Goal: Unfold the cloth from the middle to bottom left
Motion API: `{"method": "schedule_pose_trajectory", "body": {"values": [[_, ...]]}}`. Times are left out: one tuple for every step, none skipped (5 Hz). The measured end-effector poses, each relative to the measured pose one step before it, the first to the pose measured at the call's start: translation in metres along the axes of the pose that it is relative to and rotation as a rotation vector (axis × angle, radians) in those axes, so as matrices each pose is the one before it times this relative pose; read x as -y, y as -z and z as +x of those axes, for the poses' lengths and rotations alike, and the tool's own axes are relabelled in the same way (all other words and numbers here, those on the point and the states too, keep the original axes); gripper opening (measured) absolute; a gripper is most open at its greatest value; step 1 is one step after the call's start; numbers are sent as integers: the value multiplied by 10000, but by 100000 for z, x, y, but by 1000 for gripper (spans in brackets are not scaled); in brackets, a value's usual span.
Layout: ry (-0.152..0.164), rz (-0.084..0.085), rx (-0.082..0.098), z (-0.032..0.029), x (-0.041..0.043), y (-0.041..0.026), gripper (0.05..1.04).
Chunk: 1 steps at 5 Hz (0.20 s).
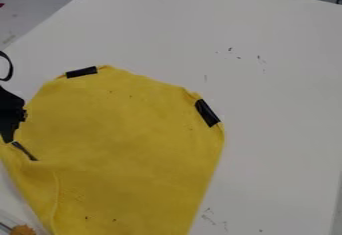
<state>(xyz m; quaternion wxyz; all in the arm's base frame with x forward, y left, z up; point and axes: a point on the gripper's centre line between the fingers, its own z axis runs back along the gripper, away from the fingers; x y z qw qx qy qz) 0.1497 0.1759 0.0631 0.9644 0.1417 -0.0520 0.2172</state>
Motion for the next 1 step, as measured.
{"method": "schedule_pose_trajectory", "body": {"values": [[824, -292, 139, 1321, 970, -182, 999]]}}
